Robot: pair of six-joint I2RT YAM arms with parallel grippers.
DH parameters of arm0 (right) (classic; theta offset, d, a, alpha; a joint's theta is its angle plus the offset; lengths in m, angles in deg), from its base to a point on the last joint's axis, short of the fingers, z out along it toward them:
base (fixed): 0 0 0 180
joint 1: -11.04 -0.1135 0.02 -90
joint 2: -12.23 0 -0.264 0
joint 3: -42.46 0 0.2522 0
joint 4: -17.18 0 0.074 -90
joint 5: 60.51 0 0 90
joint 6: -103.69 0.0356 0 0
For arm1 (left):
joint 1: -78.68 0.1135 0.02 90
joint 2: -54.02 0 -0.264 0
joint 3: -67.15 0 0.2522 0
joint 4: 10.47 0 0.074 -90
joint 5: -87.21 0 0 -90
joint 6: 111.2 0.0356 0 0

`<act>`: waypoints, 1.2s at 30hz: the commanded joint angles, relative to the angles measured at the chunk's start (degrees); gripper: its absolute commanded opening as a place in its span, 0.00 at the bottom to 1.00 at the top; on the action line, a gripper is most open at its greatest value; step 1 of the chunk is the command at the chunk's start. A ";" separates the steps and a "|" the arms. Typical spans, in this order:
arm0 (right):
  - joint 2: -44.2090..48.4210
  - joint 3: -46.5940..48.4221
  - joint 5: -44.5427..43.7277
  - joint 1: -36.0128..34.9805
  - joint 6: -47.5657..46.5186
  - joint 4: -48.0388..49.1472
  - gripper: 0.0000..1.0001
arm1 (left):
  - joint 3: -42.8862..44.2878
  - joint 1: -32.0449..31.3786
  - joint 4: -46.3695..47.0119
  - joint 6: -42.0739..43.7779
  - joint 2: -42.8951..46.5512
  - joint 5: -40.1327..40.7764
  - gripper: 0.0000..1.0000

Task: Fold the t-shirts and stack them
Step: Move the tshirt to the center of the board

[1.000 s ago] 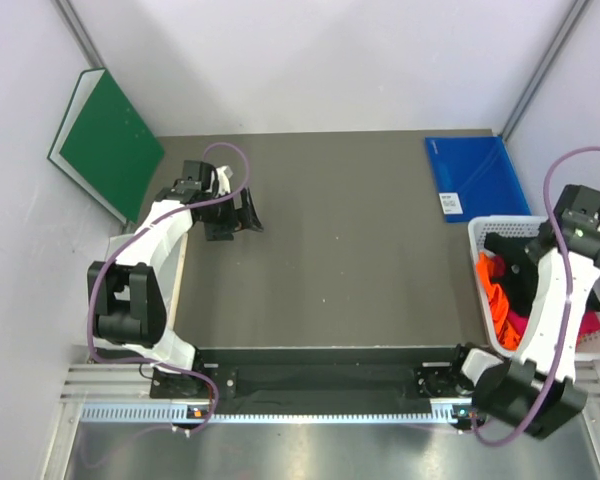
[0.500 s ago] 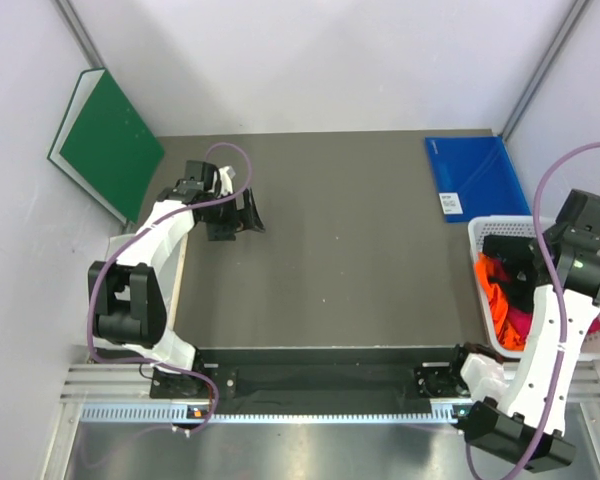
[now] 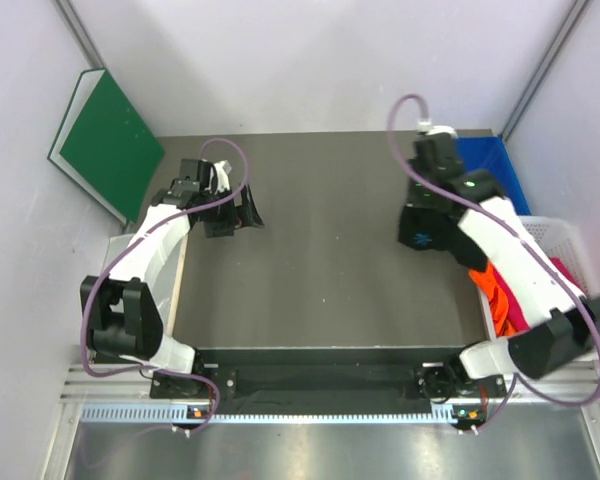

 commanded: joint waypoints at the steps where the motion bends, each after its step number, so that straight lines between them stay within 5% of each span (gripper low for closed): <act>1: -7.72 8.89 2.75 -9.30 -4.38 3.82 0.00 | 1.98 -0.43 -0.08 -0.75 3.42 1.88 0.99; 10: -20.48 21.56 13.76 -20.39 -8.79 1.88 0.00 | 1.54 -0.51 -0.96 -2.16 4.39 4.69 0.99; 15: -12.93 16.83 -4.56 -17.42 -3.86 4.79 0.00 | 1.63 -0.51 -0.87 -2.77 3.60 6.18 0.99; 22: -5.63 14.36 -15.16 -8.43 -6.56 7.05 0.00 | 2.86 -0.69 0.27 -3.83 0.53 5.83 0.99; 28: -9.66 16.02 -0.68 -12.20 -12.29 5.23 0.00 | 5.23 -2.09 0.89 -4.27 -2.37 6.62 0.99; 32: -22.19 23.38 10.23 -21.93 -15.90 -1.79 0.08 | 5.94 -4.02 0.89 -5.05 -3.60 7.76 0.99; 35: -30.48 30.49 18.05 -28.09 -19.06 -8.73 0.19 | 5.67 -5.60 1.24 -5.84 -4.22 8.73 0.99; 36: -31.98 32.18 19.28 -29.43 -19.41 -12.06 0.36 | 5.67 -6.05 1.24 -6.02 -4.57 9.08 0.99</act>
